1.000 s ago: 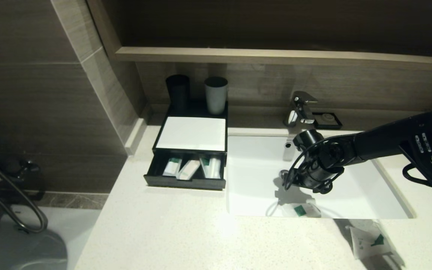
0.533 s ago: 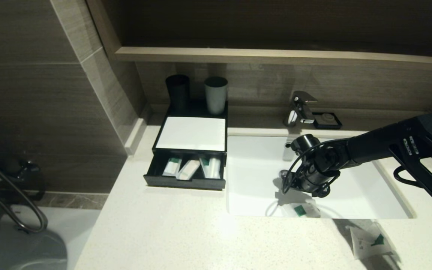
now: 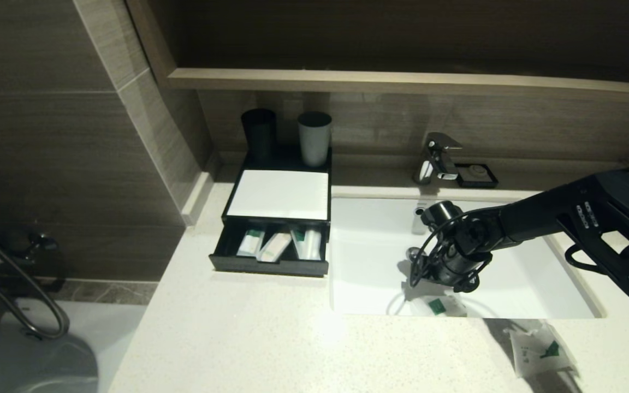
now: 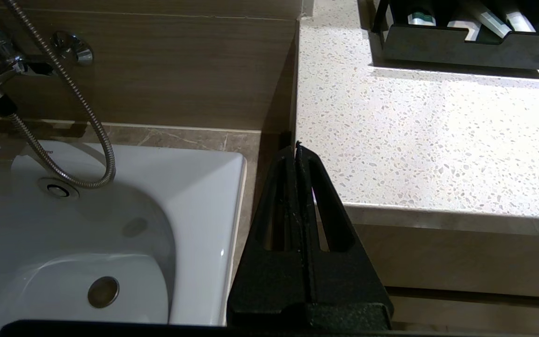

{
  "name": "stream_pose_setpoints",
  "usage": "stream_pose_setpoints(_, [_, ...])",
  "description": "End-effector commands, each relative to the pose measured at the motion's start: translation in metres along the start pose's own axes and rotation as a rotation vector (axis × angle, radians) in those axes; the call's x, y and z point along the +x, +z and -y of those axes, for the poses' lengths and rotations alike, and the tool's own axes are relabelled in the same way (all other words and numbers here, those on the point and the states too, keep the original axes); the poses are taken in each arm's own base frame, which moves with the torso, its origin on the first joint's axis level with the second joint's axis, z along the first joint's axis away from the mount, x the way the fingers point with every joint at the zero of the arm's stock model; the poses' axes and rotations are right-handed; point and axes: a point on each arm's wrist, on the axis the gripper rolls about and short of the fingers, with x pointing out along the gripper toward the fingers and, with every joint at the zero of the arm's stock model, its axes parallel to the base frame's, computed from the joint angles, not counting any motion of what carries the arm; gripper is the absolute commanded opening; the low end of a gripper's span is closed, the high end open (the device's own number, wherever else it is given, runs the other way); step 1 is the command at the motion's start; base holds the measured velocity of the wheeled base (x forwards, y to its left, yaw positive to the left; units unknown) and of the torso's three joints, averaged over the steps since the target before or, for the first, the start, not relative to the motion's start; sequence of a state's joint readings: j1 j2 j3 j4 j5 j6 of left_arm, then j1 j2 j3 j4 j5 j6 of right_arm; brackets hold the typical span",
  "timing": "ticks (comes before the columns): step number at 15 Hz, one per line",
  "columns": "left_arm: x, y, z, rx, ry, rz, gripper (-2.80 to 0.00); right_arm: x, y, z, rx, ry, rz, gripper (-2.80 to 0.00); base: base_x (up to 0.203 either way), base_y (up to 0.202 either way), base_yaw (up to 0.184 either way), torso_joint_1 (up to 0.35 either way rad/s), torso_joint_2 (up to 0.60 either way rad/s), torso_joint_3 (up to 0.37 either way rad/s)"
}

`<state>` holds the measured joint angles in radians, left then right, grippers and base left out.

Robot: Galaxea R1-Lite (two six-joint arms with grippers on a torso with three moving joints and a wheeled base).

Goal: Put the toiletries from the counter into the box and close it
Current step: Pick up the bathroom toiletry

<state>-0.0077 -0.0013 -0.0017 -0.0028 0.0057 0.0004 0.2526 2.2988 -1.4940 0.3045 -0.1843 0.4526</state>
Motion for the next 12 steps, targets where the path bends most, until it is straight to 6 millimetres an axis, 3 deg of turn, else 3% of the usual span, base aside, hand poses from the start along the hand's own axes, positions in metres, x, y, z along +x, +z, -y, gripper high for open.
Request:
stream_pose_setpoints(1, [0.000,0.000,0.000,0.000,0.000,-0.001,-2.80,0.005,-0.004,0.001,0.000,-0.010,-0.019,0.00,0.000,0.000,0.000,0.000,0.00,0.000])
stream_pose_setpoints(12, [0.000,0.000,0.000,0.000,0.000,0.000,-2.80,0.012,-0.017,0.006,0.010,-0.039,-0.070,0.00,0.000,0.000,0.000,0.000,0.00,0.000])
